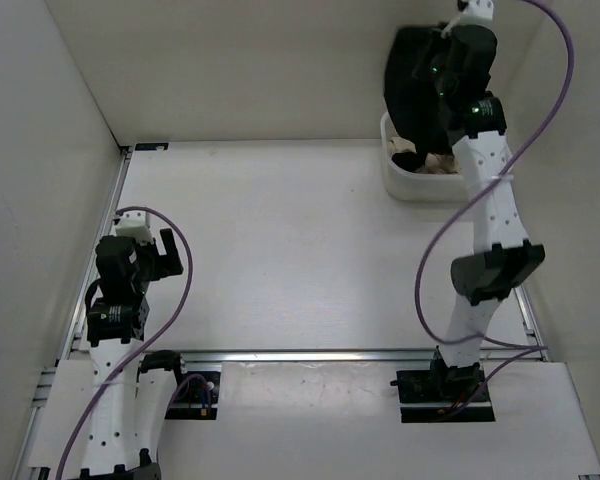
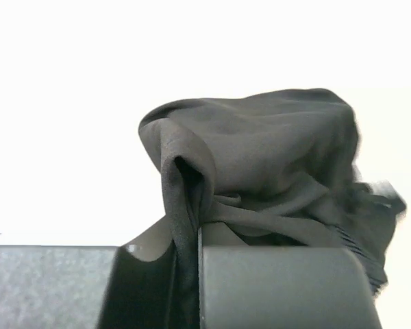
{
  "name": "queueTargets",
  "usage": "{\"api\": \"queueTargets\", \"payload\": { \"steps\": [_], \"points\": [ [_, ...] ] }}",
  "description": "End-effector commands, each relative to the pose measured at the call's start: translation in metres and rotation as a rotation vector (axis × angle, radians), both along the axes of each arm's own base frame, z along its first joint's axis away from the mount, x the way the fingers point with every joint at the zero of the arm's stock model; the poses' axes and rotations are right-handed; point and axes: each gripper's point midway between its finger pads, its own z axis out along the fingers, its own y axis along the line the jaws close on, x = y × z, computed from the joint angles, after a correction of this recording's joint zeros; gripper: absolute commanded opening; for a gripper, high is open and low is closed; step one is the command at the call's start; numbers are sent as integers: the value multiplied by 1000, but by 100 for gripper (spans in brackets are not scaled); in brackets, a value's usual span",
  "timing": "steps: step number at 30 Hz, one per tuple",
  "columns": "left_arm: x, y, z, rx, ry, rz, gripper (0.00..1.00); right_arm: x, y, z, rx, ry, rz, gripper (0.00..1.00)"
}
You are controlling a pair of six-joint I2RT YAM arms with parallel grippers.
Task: Fold and stack the trousers
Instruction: Move the trousers to the center of the board
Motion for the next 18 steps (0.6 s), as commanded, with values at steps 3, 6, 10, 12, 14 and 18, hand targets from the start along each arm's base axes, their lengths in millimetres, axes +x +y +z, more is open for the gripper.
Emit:
{"api": "queueTargets", "payload": {
  "steps": [3,6,10,12,14,18],
  "points": [
    [-3,4,41,13,-131,19,100,-202,126,256,12,-790,289,0],
    [-5,4,52,16,-160,19,100,-238,165,277,86,-860,377,0],
    [-8,14,88,41,-244,71,100,-216,212,235,171,-699,408,0],
    [-11,18,104,52,-278,93,100,-198,235,195,201,-566,426,0],
    [-18,27,130,72,-334,149,100,-176,240,145,211,-403,359,0],
    [-27,36,153,90,-386,205,100,-147,247,13,173,-59,254,0]
  ]
}}
